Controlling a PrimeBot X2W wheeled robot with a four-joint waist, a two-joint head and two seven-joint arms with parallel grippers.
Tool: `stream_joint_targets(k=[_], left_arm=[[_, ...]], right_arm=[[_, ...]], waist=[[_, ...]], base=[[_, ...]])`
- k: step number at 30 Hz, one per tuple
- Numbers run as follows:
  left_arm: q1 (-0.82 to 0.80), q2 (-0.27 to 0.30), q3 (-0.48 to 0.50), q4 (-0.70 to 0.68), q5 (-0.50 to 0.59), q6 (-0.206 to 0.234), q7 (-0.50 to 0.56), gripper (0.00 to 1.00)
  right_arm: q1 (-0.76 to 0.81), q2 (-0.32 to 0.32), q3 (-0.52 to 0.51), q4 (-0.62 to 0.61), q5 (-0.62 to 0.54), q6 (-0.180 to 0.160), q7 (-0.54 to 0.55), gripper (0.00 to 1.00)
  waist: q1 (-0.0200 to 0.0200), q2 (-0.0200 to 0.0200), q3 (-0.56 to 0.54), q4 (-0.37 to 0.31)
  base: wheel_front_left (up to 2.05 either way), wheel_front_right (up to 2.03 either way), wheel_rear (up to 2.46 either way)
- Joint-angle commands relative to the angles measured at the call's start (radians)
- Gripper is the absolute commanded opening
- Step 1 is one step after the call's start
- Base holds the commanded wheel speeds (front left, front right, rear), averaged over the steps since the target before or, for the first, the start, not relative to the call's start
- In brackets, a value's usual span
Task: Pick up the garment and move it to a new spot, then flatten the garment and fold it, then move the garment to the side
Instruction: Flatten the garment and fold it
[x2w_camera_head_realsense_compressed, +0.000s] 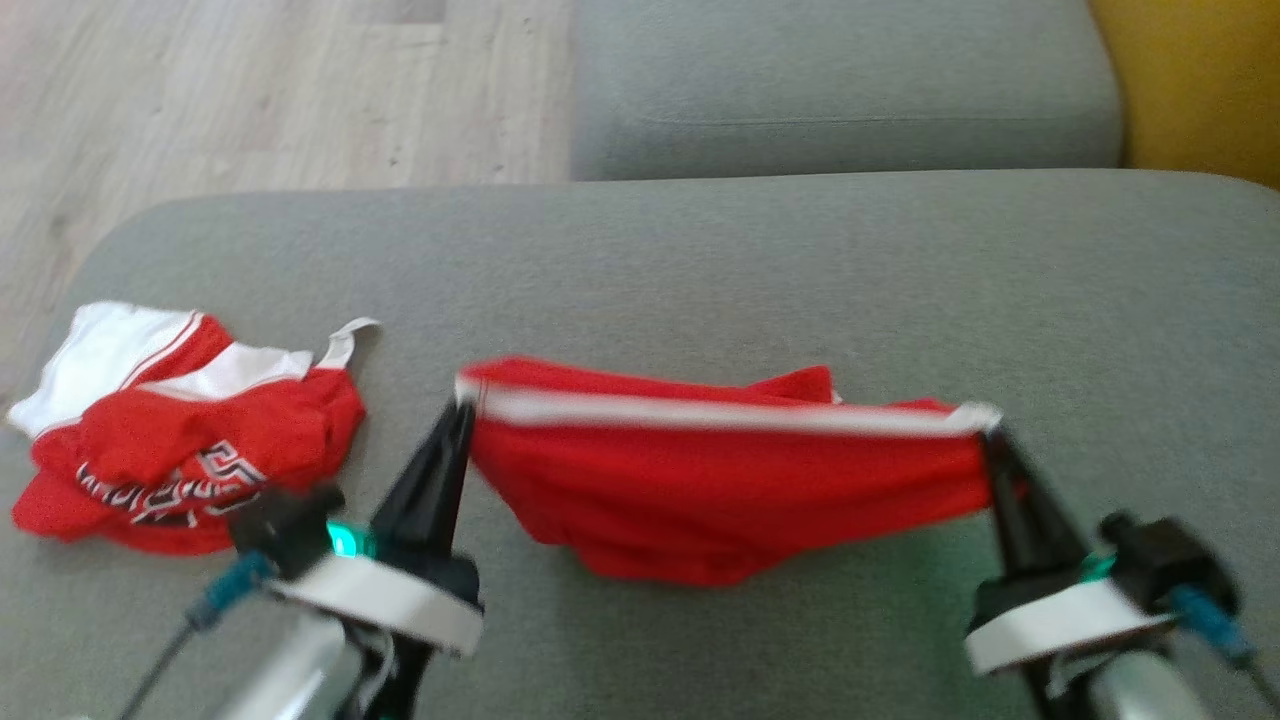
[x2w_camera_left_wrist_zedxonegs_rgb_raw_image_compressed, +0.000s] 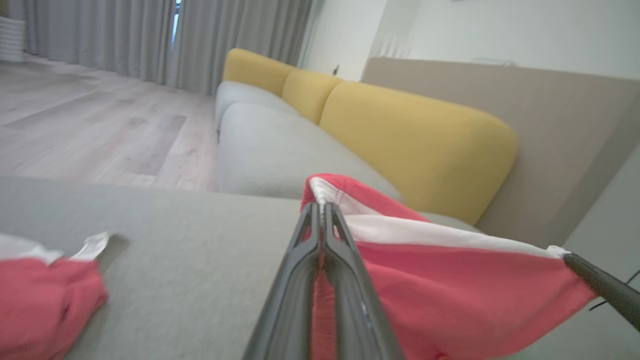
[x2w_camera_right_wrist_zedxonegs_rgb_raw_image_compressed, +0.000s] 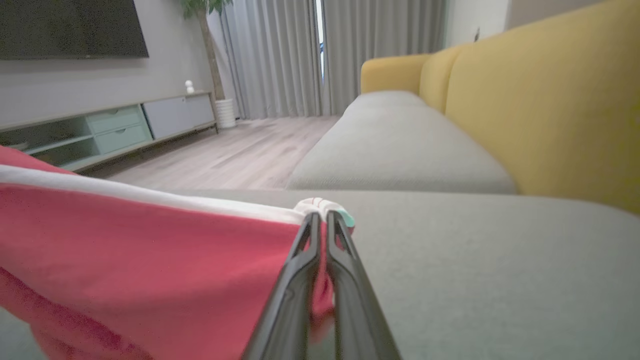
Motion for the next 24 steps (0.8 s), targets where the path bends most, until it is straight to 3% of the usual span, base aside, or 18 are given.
stream_joint_targets(k=[1, 8, 12, 15, 20, 24], left_arm=[[-0.111, 0.031, 0.064, -0.079, -0.017, -0.016, -0.001, 0.0], [-0.346, 0.042, 0.107, -0.221, -0.085, -0.049, 0.127, 0.0], [-0.499, 0.047, 0.087, -0.218, -0.053, -0.06, 0.195, 0.0], [-0.662, 0.001, 0.07, -0.145, -0.04, -0.071, 0.223, 0.0], [-0.928, -0.091, 0.052, 0.032, 0.004, -0.082, 0.133, 0.0], [-1.032, -0.143, 0.039, 0.157, 0.026, -0.084, 0.025, 0.0]], right_arm=[[-0.036, -0.039, -0.009, -0.101, -0.001, -0.001, -0.011, 0.0], [-0.2, -0.14, -0.071, -0.263, 0.022, -0.001, 0.006, 0.0], [-0.357, -0.173, -0.089, -0.262, 0.051, -0.001, 0.036, 0.0], [-0.528, -0.21, -0.103, -0.21, 0.048, -0.001, 0.049, 0.0], [-0.795, -0.251, -0.102, -0.086, 0.013, -0.001, 0.023, 0.0], [-0.911, -0.252, -0.108, -0.045, -0.008, -0.001, -0.003, 0.0]], waist=[[0.0001, 0.0, -0.014, -0.03], [0.0001, 0.0, 0.022, -0.107], [0.0001, 0.0, 0.085, -0.132], [0.0001, 0.0, 0.16, -0.144], [0.0001, 0.0, 0.274, -0.156], [0.0001, 0.0, 0.307, -0.164]], base=[[0.0, 0.0, 0.0], [0.0, 0.0, 0.0], [0.0, 0.0, 0.0], [0.0, 0.0, 0.0], [0.0, 0.0, 0.0], [0.0, 0.0, 0.0]])
